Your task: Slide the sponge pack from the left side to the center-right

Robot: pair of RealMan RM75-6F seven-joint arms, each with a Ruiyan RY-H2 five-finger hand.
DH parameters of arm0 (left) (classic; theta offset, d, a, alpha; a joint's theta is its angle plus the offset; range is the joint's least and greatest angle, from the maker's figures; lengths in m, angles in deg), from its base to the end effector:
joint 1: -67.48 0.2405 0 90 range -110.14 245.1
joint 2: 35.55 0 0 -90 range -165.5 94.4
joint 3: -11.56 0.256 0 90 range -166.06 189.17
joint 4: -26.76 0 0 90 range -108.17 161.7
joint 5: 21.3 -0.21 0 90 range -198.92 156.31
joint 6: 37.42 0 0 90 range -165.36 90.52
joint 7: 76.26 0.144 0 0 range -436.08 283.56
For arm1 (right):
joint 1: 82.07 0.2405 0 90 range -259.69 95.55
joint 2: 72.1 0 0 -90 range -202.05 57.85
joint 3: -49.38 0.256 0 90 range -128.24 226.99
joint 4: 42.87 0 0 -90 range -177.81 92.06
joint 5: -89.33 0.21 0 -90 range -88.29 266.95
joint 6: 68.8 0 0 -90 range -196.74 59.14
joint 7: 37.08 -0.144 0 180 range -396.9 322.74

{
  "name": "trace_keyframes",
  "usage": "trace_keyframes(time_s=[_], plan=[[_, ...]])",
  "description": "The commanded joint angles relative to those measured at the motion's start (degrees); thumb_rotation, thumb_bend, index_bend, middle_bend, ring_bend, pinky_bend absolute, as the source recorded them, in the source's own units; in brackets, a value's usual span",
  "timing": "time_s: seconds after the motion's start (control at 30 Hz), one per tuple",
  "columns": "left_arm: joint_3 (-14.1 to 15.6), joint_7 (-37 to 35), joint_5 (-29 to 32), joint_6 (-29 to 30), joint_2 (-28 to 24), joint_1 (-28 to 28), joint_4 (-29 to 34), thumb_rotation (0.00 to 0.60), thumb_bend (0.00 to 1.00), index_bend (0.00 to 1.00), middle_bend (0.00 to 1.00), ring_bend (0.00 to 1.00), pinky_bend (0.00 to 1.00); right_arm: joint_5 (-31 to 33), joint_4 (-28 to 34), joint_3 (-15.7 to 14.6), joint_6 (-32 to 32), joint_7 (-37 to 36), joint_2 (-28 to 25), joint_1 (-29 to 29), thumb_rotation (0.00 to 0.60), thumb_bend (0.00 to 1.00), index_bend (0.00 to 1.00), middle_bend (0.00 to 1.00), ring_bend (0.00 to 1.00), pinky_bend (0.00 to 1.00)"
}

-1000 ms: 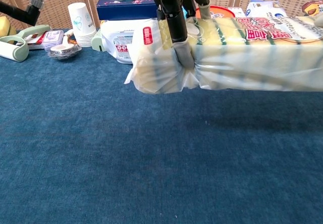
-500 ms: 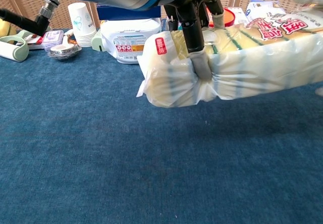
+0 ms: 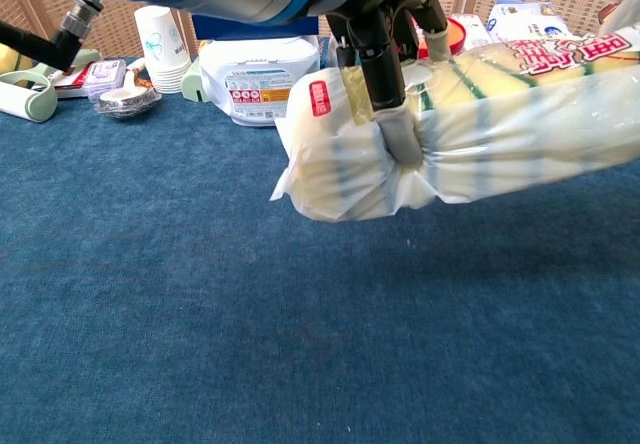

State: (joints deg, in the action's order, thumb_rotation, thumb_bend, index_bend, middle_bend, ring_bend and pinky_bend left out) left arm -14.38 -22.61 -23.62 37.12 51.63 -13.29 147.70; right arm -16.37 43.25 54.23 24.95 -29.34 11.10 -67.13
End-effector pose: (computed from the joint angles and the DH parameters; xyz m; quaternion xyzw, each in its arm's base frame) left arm 0.0861 0.2768 -0.0003 -0.7966 -0.4061 -0.3101 0.3229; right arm -0.2032 -0.2146 0.0788 0.6344 -0.2241 0.5762 0.4640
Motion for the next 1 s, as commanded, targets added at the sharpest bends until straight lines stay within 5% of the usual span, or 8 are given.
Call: trace_keyframes(time_s=[0.03, 0.33, 0.73, 0.83, 0.9, 1.0], plan=[[0.3, -1.1, -0.3, -2.4, -1.8, 0.7, 1.1, 0.600, 0.00, 0.00, 0.00, 0.00, 0.10, 0.3, 0.0, 0.1, -0.1, 0.1, -0.3, 0.0, 0.600, 0.40, 0.81, 0.81, 0.63, 0.83], [1.8, -6.3, -9.6, -1.8, -7.2, 4.7, 6.1, 0.600, 0.00, 0.00, 0.00, 0.00, 0.04, 2.1, -1.2, 0.8, -0.9, -0.2, -0.8, 0.4, 0.600, 0.40, 0.81, 0.81, 0.63, 0.83], [6.5, -13.8, -20.3, -9.0, -26.9, 16.3, 14.1, 0.600, 0.00, 0.00, 0.00, 0.00, 0.02, 3.5, -5.8, 1.1, -0.7, 0.6, -0.8, 0.3, 0.600, 0.40, 0.80, 0.81, 0.62, 0.83], [10.5, -15.7, -29.6, -11.0, -32.9, 22.0, 14.1, 0.600, 0.00, 0.00, 0.00, 0.00, 0.01, 3.8, -6.5, 1.2, -0.4, 0.7, -1.1, 0.2, 0.600, 0.40, 0.80, 0.81, 0.62, 0.83], [16.7, -13.1, -39.4, -7.7, -37.6, 28.1, 13.2, 0.600, 0.00, 0.00, 0.00, 0.00, 0.01, 4.0, -6.7, 1.4, 0.0, 1.0, -1.6, 0.1, 0.600, 0.40, 0.80, 0.81, 0.62, 0.83], [22.1, -19.3, -53.7, -5.8, -39.3, 36.4, 9.1, 0.600, 0.00, 0.00, 0.00, 0.00, 0.01, 4.0, -6.8, 1.6, 0.3, 1.5, -2.0, 0.1, 0.600, 0.40, 0.80, 0.81, 0.62, 0.83]])
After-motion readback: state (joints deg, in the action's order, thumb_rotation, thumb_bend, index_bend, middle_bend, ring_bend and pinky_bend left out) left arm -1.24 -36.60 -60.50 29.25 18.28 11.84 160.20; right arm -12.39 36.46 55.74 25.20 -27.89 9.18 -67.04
